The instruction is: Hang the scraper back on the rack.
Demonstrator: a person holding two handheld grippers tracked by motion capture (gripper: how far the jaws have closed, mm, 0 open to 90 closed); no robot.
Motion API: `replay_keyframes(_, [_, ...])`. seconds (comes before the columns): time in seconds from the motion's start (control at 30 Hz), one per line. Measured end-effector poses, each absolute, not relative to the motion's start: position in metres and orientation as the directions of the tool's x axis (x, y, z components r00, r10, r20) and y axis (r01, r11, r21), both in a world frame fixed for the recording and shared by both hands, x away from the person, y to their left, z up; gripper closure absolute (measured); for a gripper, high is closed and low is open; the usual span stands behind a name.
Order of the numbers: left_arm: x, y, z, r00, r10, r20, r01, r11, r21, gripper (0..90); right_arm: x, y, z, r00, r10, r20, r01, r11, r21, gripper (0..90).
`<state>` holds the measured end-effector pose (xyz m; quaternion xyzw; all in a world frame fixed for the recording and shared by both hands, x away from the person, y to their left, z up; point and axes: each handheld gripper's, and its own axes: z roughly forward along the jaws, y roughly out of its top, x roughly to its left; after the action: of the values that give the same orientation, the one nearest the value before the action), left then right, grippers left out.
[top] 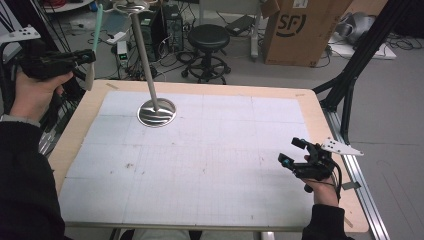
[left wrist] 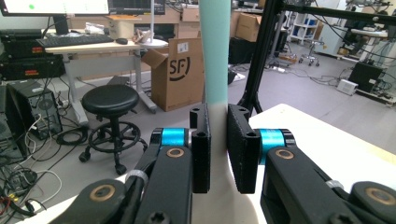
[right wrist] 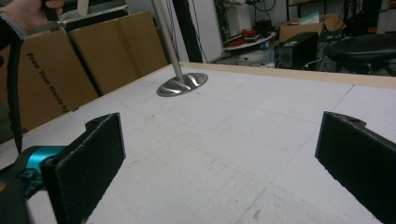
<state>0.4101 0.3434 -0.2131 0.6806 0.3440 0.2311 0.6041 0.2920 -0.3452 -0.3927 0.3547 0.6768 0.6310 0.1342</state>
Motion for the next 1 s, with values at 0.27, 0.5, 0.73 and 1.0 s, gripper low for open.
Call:
replay_keyframes(0.27, [0.410,0.341,-0.214,0.656,0.748,-0.099,0.194,-0.040,0.980,80.2,0.291,-0.344,-0.391,-0.716,0.645,0.267,0.307,-0.053,0.950,0.3])
replay_keyframes(0.5, [0.413,0.338,-0.218,0.657,0.747,-0.105,0.202,-0.040,0.979,80.1,0.291,-0.345,-0.391,-0.717,0.646,0.261,0.302,-0.048,0.952,0.3])
replay_keyframes(0.73, [0.417,0.332,-0.221,0.654,0.750,-0.102,0.208,-0.048,0.977,80.2,0.292,-0.345,-0.391,-0.716,0.647,0.262,0.307,-0.046,0.951,0.3])
replay_keyframes(1.0, [0.423,0.320,-0.226,0.643,0.759,-0.103,0.219,-0.053,0.974,80.1,0.292,-0.346,-0.391,-0.717,0.647,0.260,0.304,-0.046,0.952,0.3])
